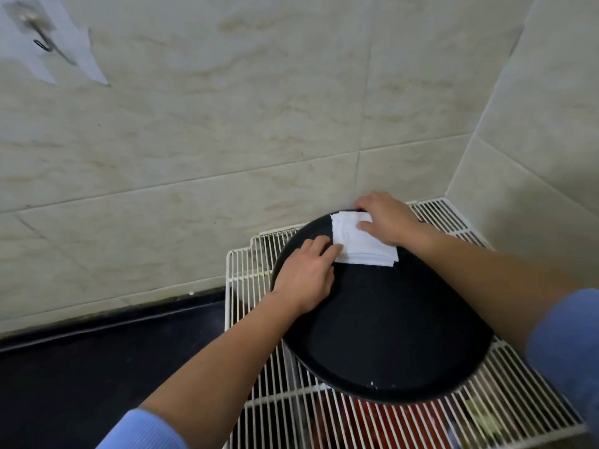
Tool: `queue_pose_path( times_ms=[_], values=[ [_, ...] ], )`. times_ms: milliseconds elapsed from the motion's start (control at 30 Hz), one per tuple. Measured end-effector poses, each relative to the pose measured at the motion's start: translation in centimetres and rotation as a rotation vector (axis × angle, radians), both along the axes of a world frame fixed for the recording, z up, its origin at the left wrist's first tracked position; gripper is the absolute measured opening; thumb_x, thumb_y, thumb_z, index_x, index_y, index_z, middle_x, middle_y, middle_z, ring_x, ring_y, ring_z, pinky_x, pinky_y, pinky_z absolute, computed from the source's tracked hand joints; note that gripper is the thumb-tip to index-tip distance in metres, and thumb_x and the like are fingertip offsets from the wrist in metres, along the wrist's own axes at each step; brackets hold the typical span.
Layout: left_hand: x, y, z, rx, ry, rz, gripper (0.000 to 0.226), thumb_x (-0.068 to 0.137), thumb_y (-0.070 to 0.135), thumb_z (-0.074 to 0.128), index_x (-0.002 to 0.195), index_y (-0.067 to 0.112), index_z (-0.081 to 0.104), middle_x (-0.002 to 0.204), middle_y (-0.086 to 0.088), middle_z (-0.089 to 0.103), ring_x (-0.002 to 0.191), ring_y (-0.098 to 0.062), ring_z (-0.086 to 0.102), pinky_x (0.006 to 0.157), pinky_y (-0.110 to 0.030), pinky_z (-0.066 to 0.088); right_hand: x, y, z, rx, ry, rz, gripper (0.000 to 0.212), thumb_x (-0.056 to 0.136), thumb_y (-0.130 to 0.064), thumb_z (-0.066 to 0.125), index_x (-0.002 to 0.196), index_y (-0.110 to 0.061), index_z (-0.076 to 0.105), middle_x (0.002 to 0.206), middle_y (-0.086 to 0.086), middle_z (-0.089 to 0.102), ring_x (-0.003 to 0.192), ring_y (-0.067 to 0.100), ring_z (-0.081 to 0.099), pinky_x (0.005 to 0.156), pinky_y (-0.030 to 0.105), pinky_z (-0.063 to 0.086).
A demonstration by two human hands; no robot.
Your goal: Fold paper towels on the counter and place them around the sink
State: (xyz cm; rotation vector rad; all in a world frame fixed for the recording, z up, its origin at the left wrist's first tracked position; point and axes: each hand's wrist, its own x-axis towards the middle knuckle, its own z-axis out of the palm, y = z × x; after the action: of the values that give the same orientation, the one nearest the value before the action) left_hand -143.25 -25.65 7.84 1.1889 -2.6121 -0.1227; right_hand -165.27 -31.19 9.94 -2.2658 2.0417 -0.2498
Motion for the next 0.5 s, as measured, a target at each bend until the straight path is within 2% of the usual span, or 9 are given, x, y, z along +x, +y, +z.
queue_pose_path(
  times_ms=[100,167,233,333,433,500],
  values=[
    [-0.2,0.0,-0.6,0.010,-0.041,-0.047,0.041,0.087,0.017,0.050,0.128,0.015,0.052,0.128,-0.007,0.052,0.106,-0.029,0.051,0.085,-0.044,0.048,0.4,1.8,-1.3,-0.188,0.059,0.072,0.043,0.094,-0.037,0.052,0.134,-0.021,0.050,0.141,0.005,0.045,0.129,0.027,0.040,0.101,0.043,0.035],
    [-0.1,0.0,-1.0,0.024,-0.046,-0.047,0.044,0.087,0.016,0.049,0.130,0.017,0.051,0.129,-0.005,0.053,0.106,-0.029,0.051,0.087,-0.044,0.047,0.7,2.8,-2.3,-0.119,0.076,0.125,0.052,0.097,-0.046,0.042,0.144,-0.024,0.039,0.153,0.004,0.032,0.141,0.024,0.028,0.111,0.043,0.025],
    [0.2,0.0,-1.2,0.023,-0.040,-0.041,0.047,0.086,0.014,0.049,0.132,0.017,0.050,0.129,-0.004,0.054,0.105,-0.029,0.052,0.087,-0.043,0.046,0.9,3.3,-3.5,0.001,0.108,0.127,0.066,0.094,-0.061,0.023,0.151,-0.028,0.022,0.160,0.000,0.015,0.147,0.018,0.012,0.117,0.042,0.014],
    [1.0,0.1,-1.4,0.018,-0.021,-0.013,0.047,0.084,0.014,0.050,0.131,0.016,0.053,0.127,-0.005,0.056,0.105,-0.029,0.053,0.087,-0.043,0.046,0.9,3.2,-4.4,0.018,0.135,0.108,0.080,0.083,-0.068,0.000,0.153,-0.031,0.010,0.162,-0.001,0.006,0.149,0.014,0.002,0.119,0.043,0.006],
    [2.4,0.5,-1.5,0.008,-0.013,0.033,0.044,0.086,0.016,0.051,0.129,0.015,0.055,0.127,-0.004,0.057,0.108,-0.028,0.052,0.090,-0.042,0.044,1.1,3.1,-4.4,0.019,0.161,0.108,0.081,0.082,-0.067,-0.003,0.153,-0.030,0.009,0.162,-0.001,0.006,0.149,0.015,0.002,0.118,0.043,0.005],
    [3.5,1.2,-1.3,-0.004,-0.005,0.060,0.041,0.087,0.017,0.051,0.127,0.014,0.056,0.125,-0.004,0.057,0.109,-0.026,0.052,0.093,-0.041,0.043,1.2,3.2,-4.0,0.038,0.185,0.106,0.074,0.089,-0.066,0.005,0.153,-0.029,0.008,0.162,-0.001,0.007,0.148,0.015,0.003,0.118,0.043,0.006]
  ],
)
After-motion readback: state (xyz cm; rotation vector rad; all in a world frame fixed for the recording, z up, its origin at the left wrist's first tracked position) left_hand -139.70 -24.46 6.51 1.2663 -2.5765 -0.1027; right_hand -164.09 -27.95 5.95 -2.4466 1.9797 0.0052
